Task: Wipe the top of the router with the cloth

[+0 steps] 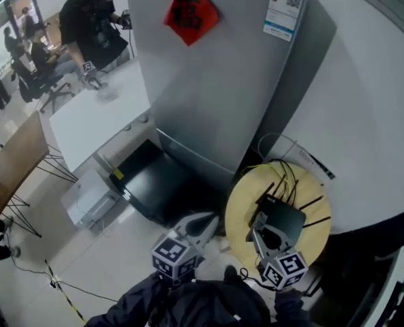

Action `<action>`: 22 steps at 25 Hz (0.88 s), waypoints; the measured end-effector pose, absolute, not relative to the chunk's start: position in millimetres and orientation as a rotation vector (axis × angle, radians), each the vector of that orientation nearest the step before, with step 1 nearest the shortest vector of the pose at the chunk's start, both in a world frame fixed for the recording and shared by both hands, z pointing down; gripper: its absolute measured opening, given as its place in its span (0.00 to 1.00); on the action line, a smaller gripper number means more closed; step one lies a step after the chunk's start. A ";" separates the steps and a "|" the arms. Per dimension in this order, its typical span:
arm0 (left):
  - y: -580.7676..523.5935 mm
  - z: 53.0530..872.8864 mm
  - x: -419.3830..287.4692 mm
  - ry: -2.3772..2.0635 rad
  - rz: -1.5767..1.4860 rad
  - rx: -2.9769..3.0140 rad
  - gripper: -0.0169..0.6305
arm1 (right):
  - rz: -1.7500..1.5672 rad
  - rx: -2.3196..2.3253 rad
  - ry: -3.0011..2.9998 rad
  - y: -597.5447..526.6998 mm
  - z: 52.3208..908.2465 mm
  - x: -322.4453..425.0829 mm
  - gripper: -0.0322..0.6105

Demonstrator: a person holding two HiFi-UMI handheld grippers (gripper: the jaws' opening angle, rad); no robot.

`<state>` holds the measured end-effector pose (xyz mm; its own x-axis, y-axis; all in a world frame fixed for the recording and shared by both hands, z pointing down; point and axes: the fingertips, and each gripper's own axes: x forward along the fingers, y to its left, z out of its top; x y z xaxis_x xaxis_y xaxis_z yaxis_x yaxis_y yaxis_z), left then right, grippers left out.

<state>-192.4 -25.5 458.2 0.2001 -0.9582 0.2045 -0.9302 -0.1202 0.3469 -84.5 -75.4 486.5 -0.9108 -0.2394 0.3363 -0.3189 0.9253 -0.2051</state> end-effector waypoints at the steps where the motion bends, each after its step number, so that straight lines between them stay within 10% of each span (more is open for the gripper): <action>1: -27.9 458.4 -193.7 -1.715 -0.090 2.116 0.03 | 0.374 0.475 -2.770 -74.7 485.6 -84.4 0.16; 22: -108.7 481.5 -98.8 -1.222 0.080 2.380 0.03 | 0.560 1.072 -2.587 -100.8 538.3 25.7 0.16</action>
